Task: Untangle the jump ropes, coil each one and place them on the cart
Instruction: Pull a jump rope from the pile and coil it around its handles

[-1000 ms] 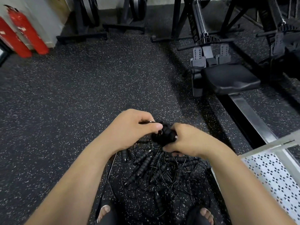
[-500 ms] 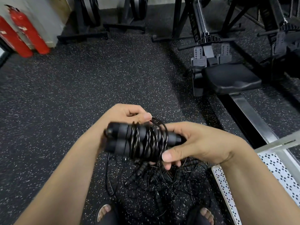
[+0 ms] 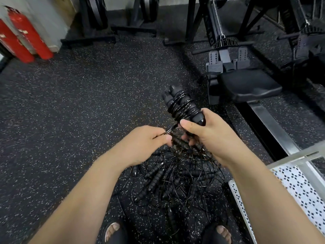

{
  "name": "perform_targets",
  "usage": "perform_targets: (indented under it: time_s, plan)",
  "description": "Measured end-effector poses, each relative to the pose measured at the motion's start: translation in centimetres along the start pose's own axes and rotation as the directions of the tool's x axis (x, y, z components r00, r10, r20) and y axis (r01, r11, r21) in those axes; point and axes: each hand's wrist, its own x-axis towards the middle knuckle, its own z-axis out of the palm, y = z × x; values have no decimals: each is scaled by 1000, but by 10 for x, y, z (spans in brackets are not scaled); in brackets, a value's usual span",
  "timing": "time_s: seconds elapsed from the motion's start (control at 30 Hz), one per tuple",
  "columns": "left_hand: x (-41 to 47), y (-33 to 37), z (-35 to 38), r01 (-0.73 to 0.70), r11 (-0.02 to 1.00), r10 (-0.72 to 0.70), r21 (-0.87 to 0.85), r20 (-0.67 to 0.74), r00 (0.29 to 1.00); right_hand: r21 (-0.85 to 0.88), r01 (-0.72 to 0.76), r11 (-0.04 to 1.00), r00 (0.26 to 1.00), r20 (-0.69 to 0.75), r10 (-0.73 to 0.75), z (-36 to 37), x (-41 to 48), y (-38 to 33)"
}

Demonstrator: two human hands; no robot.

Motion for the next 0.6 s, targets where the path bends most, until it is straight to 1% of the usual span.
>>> perform_targets:
  time_s: [0.07,0.13,0.23,0.3,0.4,0.5,0.57,0.6]
  plan:
    - [-3,2,0,-3,1000,2,22,27,1000,-171,-22,985,998,-59,12,-3,1,4]
    - [-5,3,-2,4,1000,-5,29,63,998,-344,-46,938,998,-63,26,-5,1,6]
    - [-10,5,-7,-18,1000,18,-6,71,997,-535,-106,839,994,-41,99,-6,4,9]
    - [-13,6,-12,-40,999,40,-5,60,997,-628,-124,768,986,12,169,-4,5,11]
    - [-15,2,-17,-46,998,46,-35,13,999,-703,-115,702,955,117,273,0,3,15]
    - [-15,-6,-19,-53,994,48,-96,-54,997,-704,-97,704,894,249,373,4,-3,11]
    - [-15,-8,-23,-76,986,65,-151,-80,995,-700,-34,713,834,373,406,5,-7,7]
    - [-16,-8,-25,-84,982,70,-171,-88,994,-671,-7,741,796,445,410,5,-10,5]
